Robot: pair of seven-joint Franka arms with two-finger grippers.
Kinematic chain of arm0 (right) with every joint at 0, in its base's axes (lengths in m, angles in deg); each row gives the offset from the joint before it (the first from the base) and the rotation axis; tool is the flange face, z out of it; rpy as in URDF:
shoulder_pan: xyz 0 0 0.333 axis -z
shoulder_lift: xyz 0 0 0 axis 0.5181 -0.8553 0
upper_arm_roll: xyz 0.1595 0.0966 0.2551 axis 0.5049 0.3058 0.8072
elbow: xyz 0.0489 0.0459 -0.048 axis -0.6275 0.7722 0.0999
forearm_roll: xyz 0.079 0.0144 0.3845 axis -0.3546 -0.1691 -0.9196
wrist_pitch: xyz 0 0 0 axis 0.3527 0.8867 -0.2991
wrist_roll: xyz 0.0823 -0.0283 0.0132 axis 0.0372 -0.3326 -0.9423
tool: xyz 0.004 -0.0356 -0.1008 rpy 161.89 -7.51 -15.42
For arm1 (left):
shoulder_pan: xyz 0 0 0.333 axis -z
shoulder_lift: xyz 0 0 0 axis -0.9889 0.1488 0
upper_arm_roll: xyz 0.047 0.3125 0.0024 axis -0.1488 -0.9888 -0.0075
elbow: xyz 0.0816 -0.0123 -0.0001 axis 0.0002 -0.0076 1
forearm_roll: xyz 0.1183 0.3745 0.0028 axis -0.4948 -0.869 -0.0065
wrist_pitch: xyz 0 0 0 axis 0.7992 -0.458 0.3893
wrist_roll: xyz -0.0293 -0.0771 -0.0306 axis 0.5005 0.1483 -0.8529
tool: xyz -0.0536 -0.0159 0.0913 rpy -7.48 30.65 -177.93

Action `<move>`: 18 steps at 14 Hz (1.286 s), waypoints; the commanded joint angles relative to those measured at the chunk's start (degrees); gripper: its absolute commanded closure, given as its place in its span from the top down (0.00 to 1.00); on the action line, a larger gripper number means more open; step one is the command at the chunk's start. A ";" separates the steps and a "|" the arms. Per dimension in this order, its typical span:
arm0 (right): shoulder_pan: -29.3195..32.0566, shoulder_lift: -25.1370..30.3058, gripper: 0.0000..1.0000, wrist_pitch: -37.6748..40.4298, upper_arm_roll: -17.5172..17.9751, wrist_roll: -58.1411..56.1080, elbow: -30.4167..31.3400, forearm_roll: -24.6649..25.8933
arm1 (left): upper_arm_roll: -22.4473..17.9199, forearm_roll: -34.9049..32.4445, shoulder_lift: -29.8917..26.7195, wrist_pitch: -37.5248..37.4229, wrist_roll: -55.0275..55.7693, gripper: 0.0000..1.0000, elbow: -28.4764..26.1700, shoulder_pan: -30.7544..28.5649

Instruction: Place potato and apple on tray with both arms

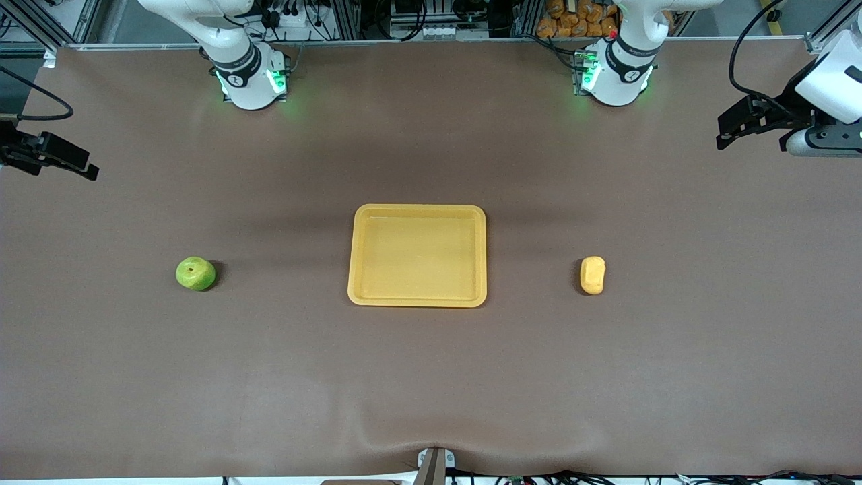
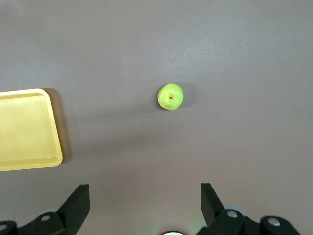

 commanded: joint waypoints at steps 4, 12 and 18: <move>-0.78 1.21 1.00 0.87 -0.65 -0.40 0.83 -0.03 | -0.22 0.87 2.30 -0.76 0.61 1.00 1.40 0.02; -0.43 1.74 1.00 0.87 -0.57 -0.49 2.06 -0.12 | -0.13 0.96 5.90 1.88 1.58 1.00 0.00 -0.33; -0.69 1.74 1.00 0.78 -0.57 -0.84 2.15 -0.03 | 0.31 0.87 7.05 9.42 1.67 1.00 -6.23 0.29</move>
